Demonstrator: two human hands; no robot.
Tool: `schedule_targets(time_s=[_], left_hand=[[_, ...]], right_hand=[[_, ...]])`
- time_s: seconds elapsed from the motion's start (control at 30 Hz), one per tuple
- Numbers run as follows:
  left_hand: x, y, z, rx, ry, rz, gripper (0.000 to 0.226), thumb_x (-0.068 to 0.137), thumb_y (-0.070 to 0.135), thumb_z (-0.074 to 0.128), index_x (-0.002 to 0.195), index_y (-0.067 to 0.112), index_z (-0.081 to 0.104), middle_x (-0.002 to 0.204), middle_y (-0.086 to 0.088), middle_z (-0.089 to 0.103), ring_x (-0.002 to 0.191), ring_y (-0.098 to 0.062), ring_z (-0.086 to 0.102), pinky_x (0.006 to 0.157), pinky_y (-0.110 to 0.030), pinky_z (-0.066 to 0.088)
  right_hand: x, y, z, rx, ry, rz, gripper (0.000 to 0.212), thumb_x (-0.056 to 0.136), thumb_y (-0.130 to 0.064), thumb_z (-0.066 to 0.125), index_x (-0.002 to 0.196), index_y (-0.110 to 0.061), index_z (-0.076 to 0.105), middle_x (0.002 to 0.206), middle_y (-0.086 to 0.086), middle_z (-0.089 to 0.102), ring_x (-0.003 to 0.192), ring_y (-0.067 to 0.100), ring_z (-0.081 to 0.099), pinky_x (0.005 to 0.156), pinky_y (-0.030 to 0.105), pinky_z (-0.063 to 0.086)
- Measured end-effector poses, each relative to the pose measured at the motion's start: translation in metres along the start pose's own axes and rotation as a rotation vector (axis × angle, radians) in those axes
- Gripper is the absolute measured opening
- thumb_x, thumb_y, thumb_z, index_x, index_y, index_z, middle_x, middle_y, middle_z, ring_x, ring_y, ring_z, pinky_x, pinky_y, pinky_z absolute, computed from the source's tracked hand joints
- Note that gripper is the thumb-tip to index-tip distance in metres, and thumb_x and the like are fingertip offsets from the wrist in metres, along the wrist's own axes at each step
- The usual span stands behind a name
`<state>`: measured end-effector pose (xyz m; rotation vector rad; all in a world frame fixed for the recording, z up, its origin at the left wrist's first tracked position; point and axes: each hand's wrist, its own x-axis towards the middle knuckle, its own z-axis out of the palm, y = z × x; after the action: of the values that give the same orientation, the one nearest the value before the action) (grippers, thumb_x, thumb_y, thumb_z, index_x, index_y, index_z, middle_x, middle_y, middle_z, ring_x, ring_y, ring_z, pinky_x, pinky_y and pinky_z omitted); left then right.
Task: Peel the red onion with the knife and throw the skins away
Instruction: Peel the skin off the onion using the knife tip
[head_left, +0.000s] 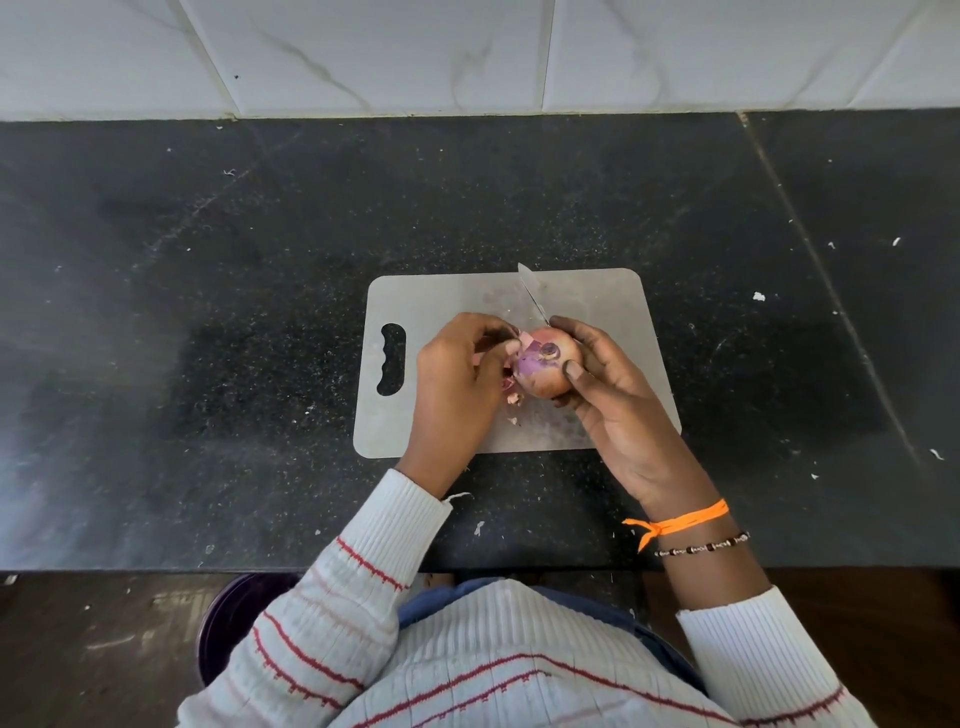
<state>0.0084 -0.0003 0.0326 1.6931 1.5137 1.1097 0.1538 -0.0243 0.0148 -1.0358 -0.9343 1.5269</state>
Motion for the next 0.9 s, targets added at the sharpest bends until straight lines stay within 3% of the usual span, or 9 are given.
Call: schedule_targets(time_s=[0.13,0.33,0.43,0.53,0.67,0.77,0.9], left_hand=[[0.002,-0.004,-0.002,-0.203,-0.006,-0.243,0.008,0.092,0.009,0.053,0.094,0.012,0.060,0.088,0.003,0.066,0.085,-0.014,0.066,0.077,-0.035,0.058],[0.000,0.005,-0.004,-0.947,-0.011,-0.597,0.017,0.098,0.008,0.039,0.091,0.007,0.053,0.076,-0.005,0.069,0.065,-0.010,0.068,0.062,-0.023,0.058],[0.002,0.003,-0.007,-1.126,0.000,-0.635,0.018,0.099,0.010,0.038,0.091,0.007,0.054,0.077,-0.006,0.068,0.067,-0.011,0.069,0.064,-0.021,0.058],[0.003,0.000,-0.005,-0.852,0.053,-0.488,0.012,0.095,0.005,0.045,0.088,0.008,0.055,0.067,0.002,0.068,0.064,-0.008,0.067,0.061,-0.020,0.055],[0.004,-0.008,-0.003,-0.250,0.019,-0.225,0.017,0.086,-0.001,0.058,0.093,0.015,0.061,0.089,0.009,0.066,0.084,-0.007,0.065,0.076,-0.025,0.053],[0.001,-0.001,-0.001,-0.218,-0.003,-0.222,0.012,0.086,0.012,0.062,0.098,0.015,0.065,0.093,0.013,0.066,0.086,-0.002,0.065,0.075,-0.021,0.054],[-0.003,0.007,0.003,-0.252,-0.121,-0.348,0.034,0.075,0.031,0.075,0.104,0.018,0.063,0.090,0.010,0.067,0.083,-0.004,0.066,0.072,-0.022,0.055]], right_hand=[[-0.001,0.001,0.000,0.151,-0.031,0.025,0.039,0.085,-0.011,0.052,0.123,-0.017,0.051,0.116,0.001,0.061,0.099,0.010,0.061,0.072,0.016,0.048],[0.000,0.003,-0.001,0.438,-0.098,0.062,0.056,0.072,-0.026,0.072,0.125,-0.020,0.054,0.114,0.004,0.065,0.095,0.014,0.063,0.077,0.020,0.052],[0.000,0.004,-0.001,0.537,-0.083,0.098,0.049,0.080,-0.019,0.063,0.128,-0.020,0.051,0.115,0.006,0.066,0.094,0.017,0.066,0.075,0.028,0.055],[-0.001,0.003,-0.002,0.546,-0.070,0.120,0.041,0.089,-0.019,0.045,0.129,-0.020,0.050,0.122,0.009,0.062,0.104,0.025,0.064,0.084,0.039,0.055],[-0.002,-0.003,0.001,0.519,-0.008,0.118,0.036,0.089,-0.014,0.040,0.123,-0.017,0.051,0.117,0.010,0.061,0.093,0.021,0.067,0.069,0.030,0.058],[-0.001,-0.001,0.005,0.494,0.023,0.082,0.033,0.088,-0.012,0.042,0.120,-0.016,0.053,0.116,0.010,0.060,0.094,0.019,0.067,0.072,0.028,0.058],[-0.001,0.001,0.008,0.458,0.031,0.052,0.036,0.087,-0.013,0.044,0.123,-0.015,0.050,0.114,0.011,0.061,0.093,0.018,0.067,0.075,0.026,0.057]])
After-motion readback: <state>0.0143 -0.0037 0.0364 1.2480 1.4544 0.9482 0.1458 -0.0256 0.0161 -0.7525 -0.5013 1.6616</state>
